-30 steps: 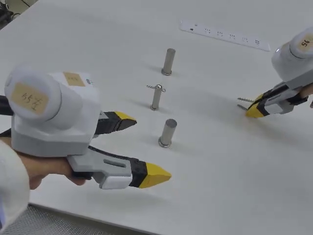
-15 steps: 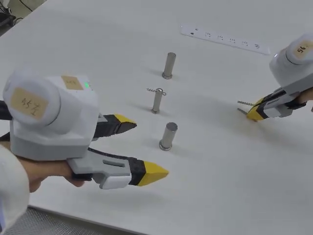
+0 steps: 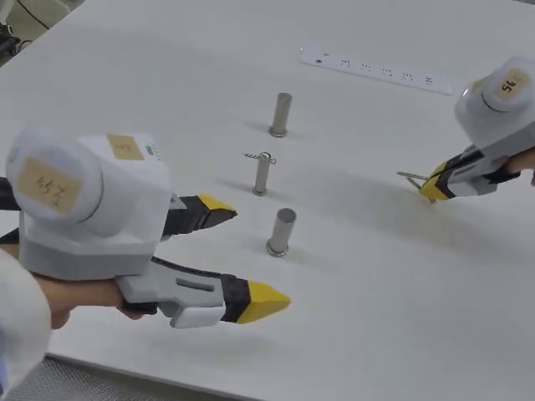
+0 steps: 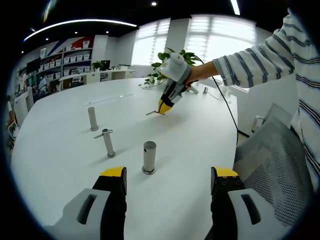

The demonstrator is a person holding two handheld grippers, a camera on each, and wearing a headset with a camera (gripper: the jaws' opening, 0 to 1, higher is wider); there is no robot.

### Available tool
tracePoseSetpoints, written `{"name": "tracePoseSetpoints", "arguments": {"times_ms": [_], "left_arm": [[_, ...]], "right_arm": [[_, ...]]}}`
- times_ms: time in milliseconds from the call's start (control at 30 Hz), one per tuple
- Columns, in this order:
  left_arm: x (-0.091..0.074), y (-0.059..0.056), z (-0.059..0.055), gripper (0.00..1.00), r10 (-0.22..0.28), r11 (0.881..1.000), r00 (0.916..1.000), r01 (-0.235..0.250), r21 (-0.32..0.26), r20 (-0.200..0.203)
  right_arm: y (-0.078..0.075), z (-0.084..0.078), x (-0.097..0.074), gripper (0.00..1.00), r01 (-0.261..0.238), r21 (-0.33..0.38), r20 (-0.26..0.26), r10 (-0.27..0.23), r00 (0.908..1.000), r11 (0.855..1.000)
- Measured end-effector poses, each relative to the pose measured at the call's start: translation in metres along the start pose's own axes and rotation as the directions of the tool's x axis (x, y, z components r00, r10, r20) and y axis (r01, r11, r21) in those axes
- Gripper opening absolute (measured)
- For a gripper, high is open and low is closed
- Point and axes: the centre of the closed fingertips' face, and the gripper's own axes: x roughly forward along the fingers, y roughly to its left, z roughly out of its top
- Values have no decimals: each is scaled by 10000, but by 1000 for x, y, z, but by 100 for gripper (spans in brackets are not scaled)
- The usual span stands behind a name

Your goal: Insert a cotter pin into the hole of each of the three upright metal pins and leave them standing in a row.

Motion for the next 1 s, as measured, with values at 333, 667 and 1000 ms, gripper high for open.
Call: {"name": "tracePoseSetpoints", "arguments": {"times_ms": [333,667,1000], "left_arm": [[0,0,-2,60,-8,9999,9997,5,-151,-238],[1,3,-1,56,96,9994,9996,-105,-324,-271],[0,5,6,49,122,9968,9999,-119,-797,25]], "right_arm": [[9,0,-7,3,127,-286,327,-118,9994,9995],[35,12,-23,3,229,-945,905,-143,9958,9953],[78,30,-42,3,132,-1098,1816,70,9833,9939]]}}
